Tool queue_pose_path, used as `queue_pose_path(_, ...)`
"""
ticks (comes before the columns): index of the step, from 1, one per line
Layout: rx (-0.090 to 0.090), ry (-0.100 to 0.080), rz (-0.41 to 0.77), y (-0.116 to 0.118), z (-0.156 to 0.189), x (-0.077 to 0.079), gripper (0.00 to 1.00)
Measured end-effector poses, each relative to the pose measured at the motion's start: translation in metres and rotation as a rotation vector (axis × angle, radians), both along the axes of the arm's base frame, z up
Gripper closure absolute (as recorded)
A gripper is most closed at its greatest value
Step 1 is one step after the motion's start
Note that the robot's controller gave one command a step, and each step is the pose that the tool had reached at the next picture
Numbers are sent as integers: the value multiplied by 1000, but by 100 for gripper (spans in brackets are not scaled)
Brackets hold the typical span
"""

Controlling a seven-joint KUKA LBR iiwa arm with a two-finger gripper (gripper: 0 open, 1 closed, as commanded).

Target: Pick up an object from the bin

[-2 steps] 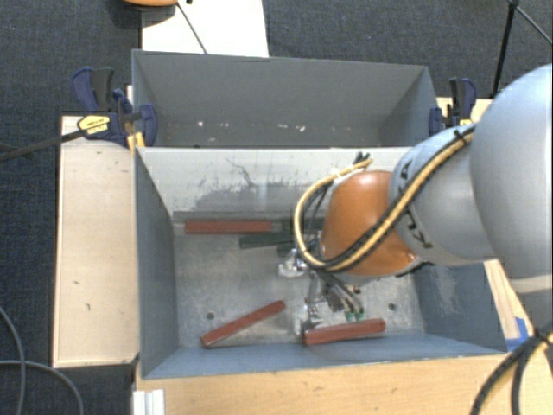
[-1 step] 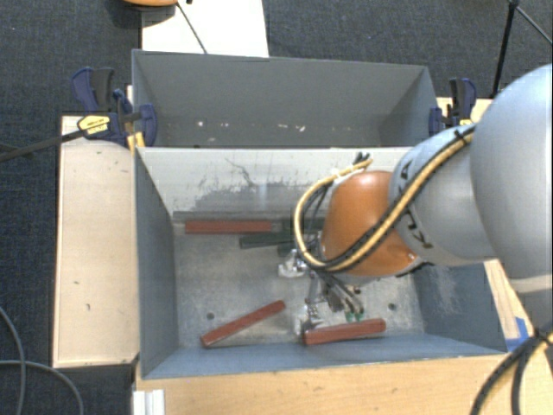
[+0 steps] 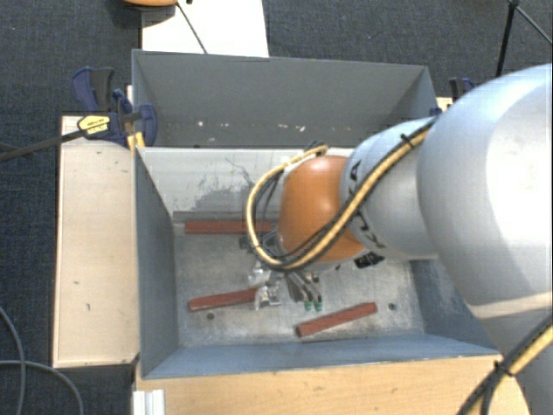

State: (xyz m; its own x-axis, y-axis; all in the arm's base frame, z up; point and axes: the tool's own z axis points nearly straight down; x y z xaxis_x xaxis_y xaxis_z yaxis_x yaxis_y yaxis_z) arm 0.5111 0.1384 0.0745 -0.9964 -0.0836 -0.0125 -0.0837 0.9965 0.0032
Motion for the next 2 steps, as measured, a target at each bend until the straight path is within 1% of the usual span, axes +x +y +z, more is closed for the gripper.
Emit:
queue_pose_path(1,0,0,1,0,0,0,100)
queue_pose_path(2,-3,8,-4,3,159,-2,100)
